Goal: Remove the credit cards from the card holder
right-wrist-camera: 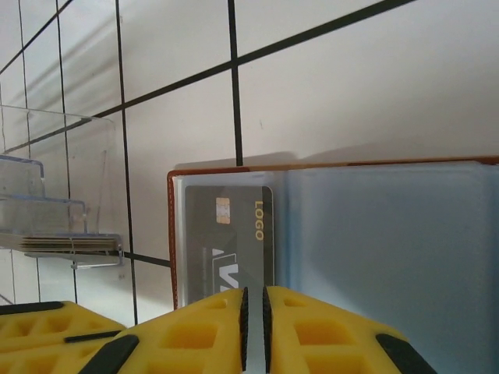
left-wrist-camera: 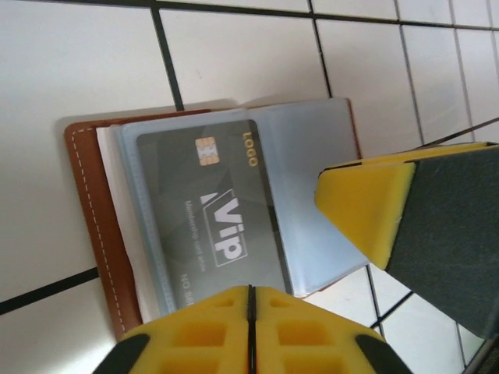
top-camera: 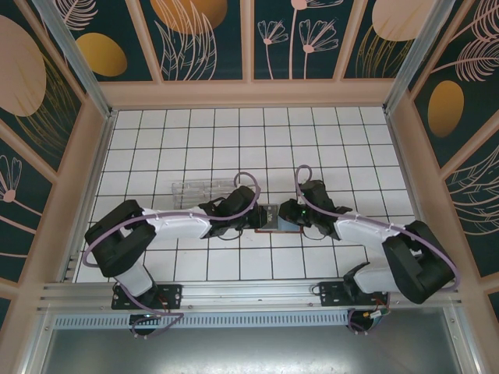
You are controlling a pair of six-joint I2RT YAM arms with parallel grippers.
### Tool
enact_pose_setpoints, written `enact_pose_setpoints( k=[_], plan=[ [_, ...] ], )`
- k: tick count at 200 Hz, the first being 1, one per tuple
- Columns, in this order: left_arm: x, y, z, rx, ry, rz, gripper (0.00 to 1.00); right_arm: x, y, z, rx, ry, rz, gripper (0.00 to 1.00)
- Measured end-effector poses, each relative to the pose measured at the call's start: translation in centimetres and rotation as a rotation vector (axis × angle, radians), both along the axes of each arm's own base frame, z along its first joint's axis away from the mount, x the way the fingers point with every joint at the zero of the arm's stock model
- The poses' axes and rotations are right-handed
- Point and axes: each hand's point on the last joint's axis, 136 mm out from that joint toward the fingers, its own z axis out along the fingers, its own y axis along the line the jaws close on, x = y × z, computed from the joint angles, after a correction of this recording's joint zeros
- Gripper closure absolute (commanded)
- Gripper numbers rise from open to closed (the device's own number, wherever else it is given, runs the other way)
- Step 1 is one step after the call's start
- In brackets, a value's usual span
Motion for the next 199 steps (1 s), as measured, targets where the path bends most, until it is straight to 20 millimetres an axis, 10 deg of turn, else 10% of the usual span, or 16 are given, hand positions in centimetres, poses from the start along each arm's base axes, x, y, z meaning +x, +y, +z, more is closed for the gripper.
enact_pose_setpoints(
  k=[159, 199],
  plan=[
    [-0.1, 0.8, -3.6, 0.076, 0.057, 0.030, 0.93, -1.1, 1.1, -2.2, 0.085, 0.083, 0.035, 0.81],
    [-0.1, 0.8, -3.6, 0.071, 0.067, 0.035, 0.94, -1.1, 1.2, -2.2, 0.111, 0.089, 0.025, 0.95]
  ],
)
